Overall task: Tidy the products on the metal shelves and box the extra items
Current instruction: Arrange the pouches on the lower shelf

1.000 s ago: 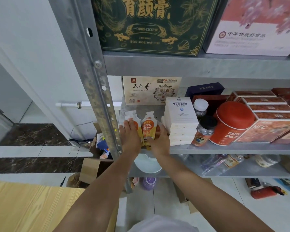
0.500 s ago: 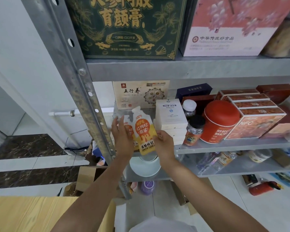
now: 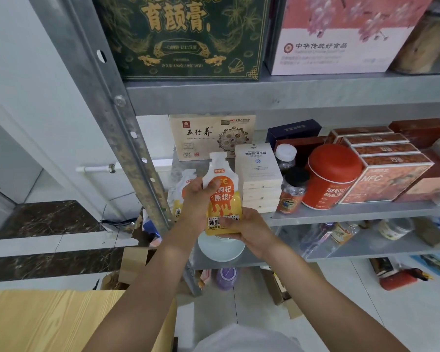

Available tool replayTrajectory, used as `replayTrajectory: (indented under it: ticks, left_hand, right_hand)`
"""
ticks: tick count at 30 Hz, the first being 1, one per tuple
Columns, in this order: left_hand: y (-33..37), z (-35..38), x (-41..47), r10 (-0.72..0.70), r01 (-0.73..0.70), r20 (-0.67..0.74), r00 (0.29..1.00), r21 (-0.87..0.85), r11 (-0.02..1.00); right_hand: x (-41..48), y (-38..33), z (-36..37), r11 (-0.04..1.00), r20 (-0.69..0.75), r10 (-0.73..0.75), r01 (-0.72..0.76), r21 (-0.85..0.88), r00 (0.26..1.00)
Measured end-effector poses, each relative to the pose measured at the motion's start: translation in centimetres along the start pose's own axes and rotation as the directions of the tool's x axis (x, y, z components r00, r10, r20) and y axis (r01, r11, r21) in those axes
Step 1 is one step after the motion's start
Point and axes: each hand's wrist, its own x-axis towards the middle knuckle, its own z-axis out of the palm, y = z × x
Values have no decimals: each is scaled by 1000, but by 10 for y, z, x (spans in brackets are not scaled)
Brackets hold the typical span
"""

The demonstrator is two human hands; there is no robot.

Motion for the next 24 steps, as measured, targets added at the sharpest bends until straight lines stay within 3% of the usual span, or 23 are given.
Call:
replayTrajectory:
  ticks: [4, 7, 8, 10, 12, 15, 17, 19, 20, 23, 24]
  left_hand:
    - [-5, -1, -3, -3, 3, -6, 1000, -9, 1000]
    - [-9, 3, -5, 95, -89, -36, 995, 154, 984]
    - [-10, 5, -6, 144, -125, -67, 987, 230, 965]
    - [-15, 10, -9, 235, -194, -93, 968, 323, 926]
    - [-21, 13, -16, 259, -241, -14, 966, 313, 919]
    - [-24, 14, -22, 219, -222, 43, 975, 236, 946]
    - [-25, 12, -19, 206, -194, -37, 978, 206, 959]
    - [-23, 7, -18, 175, -148, -132, 976, 188, 971]
    - [-22, 3, -16, 165, -135, -169, 972, 178, 975]
    - [-22, -8, -10, 168, -133, -220, 961, 166, 977]
    - [-21, -10, -9, 146, -115, -221, 964, 146, 982]
  right_hand:
    - [-4, 4, 1, 999, -55, -32, 30, -39, 998]
    - [-5, 4, 5, 986, -131, -94, 75, -146, 987]
    - [-5, 5, 6, 959, -188, -159, 107, -261, 969]
    - [-4, 6, 7, 759, -256, -379, 140, -636, 889]
    - [-3, 10, 9, 477, -181, -534, 117, -871, 826]
    - [-7, 13, 16, 162, -65, -595, 41, -986, 801]
    - [-5, 18, 13, 116, 7, -599, 95, -989, 801]
    - [-2, 21, 7, 169, 63, -514, 172, -971, 856]
    - [-2, 21, 5, 262, 77, -468, 222, -939, 880]
    - [0, 17, 4, 769, -37, -348, 262, -583, 937]
    - [2, 15, 3, 872, -100, -287, 217, -440, 953]
